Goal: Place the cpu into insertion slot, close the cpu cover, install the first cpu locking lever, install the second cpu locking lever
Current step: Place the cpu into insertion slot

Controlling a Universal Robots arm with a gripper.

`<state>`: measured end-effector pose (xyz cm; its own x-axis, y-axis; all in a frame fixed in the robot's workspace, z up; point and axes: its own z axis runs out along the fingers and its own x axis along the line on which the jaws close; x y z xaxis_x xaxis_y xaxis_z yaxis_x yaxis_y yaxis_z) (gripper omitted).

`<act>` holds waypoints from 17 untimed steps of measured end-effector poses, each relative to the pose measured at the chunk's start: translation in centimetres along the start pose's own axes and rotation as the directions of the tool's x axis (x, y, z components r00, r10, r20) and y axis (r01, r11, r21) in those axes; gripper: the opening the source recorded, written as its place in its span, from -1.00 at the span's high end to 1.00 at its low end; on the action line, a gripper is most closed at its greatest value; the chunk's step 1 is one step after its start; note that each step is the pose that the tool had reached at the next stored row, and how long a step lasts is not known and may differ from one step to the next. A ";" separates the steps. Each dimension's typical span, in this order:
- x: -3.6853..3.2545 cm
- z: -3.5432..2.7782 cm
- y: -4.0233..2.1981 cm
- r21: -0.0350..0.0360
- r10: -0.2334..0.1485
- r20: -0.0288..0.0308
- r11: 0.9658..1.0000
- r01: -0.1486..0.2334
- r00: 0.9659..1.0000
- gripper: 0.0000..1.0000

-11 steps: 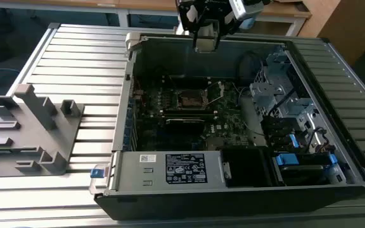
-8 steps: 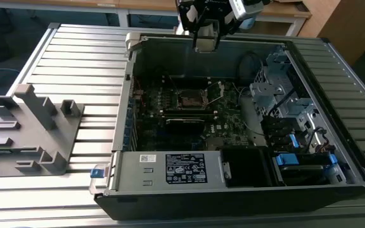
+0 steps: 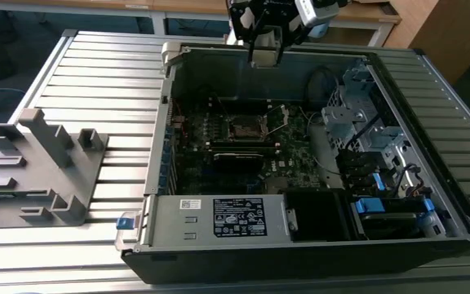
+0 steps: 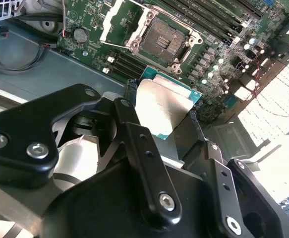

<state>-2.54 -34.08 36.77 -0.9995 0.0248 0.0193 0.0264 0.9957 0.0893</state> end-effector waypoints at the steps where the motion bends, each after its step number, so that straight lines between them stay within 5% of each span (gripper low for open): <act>1: 0.00 0.00 0.00 0.000 0.000 0.000 1.000 0.000 1.000 -0.08; 17: -0.01 0.34 -0.03 0.000 0.000 0.000 1.000 0.000 1.000 -0.08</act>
<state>-2.54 -34.08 36.43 -0.9995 0.0247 0.0193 0.0264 0.9957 0.0893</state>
